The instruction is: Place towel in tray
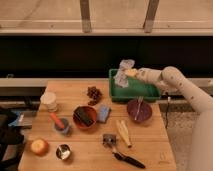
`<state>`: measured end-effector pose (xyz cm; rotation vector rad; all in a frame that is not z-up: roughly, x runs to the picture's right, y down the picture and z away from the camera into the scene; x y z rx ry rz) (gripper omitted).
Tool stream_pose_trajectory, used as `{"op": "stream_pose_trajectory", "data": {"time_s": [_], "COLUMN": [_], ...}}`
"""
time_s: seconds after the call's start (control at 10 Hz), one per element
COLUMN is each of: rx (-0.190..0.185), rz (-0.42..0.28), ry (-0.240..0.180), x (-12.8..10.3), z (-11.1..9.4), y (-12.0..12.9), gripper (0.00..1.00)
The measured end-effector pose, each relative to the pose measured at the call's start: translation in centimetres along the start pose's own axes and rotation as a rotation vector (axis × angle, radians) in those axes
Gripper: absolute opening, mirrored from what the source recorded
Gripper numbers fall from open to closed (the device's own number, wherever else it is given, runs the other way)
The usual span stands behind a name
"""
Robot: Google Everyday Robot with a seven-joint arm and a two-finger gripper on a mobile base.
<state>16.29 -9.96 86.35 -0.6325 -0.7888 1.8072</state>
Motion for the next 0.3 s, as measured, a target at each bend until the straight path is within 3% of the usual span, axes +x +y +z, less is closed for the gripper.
{"op": "stream_pose_trajectory", "data": {"time_s": [0.3], "rx": [0.010], "rz": [-0.001], "ry": [0.000], "x": [-0.06], "z": [-0.08], "y": [-0.03], "gripper": [0.80]}}
